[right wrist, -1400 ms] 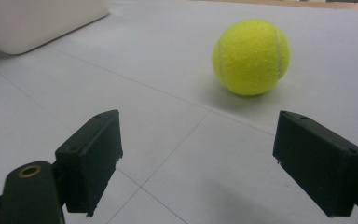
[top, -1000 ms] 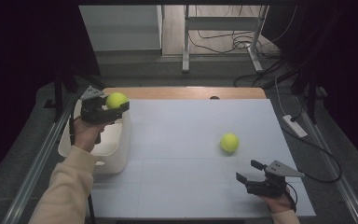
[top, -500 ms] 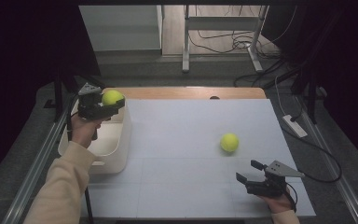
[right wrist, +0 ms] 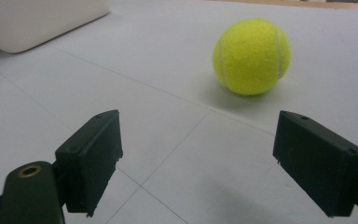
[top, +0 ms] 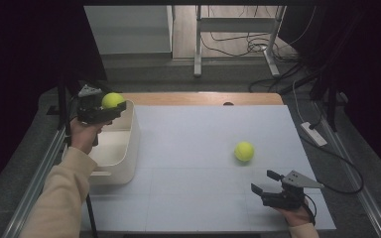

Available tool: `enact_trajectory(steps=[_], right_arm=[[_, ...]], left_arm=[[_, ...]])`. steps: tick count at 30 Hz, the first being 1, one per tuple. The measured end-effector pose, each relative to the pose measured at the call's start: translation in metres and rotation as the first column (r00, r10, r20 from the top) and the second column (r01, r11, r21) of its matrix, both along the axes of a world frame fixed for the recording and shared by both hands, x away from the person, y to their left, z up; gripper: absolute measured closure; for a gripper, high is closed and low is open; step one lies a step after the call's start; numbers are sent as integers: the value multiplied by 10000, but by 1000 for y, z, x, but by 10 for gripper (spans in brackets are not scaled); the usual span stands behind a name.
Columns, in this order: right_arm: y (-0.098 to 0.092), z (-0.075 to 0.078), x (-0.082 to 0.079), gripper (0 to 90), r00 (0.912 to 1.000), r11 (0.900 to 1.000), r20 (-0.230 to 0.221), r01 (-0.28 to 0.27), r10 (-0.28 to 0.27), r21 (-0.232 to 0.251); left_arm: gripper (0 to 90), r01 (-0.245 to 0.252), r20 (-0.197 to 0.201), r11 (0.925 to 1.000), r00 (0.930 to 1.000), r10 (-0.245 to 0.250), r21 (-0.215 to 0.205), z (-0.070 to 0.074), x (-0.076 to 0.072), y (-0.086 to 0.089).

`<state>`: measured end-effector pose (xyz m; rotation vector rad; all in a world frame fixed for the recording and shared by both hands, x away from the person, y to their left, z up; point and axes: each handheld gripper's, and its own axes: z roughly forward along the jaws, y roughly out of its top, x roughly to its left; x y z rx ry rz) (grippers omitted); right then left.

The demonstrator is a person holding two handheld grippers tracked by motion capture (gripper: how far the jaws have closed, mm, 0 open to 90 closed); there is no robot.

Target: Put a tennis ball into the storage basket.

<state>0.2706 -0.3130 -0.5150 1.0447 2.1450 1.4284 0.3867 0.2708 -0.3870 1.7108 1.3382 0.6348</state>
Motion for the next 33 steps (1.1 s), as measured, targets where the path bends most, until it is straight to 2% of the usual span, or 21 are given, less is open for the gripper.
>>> enact_trajectory(steps=[10,20,29,30,33], right_arm=[[0,0,0,153,10000,10000,-1,-2,2,-13],[0,0,0,154,10000,10000,0,2,-2,-72],[0,0,0,154,10000,10000,3,-9,9,-68],[0,-1,0,154,10000,10000,-3,-15,15,-80],[0,0,0,154,10000,10000,-1,-29,29,-87]], left_arm=[[262,-565,-370,9983,9977,571,157,-5,10,14],[261,-909,-899,9947,9914,950,484,-11,19,25],[261,-921,-1470,9936,9840,1009,651,-20,20,32],[261,-875,-1670,9937,9811,982,701,-23,21,34],[260,-739,-1913,9939,9776,884,818,-27,22,35]])
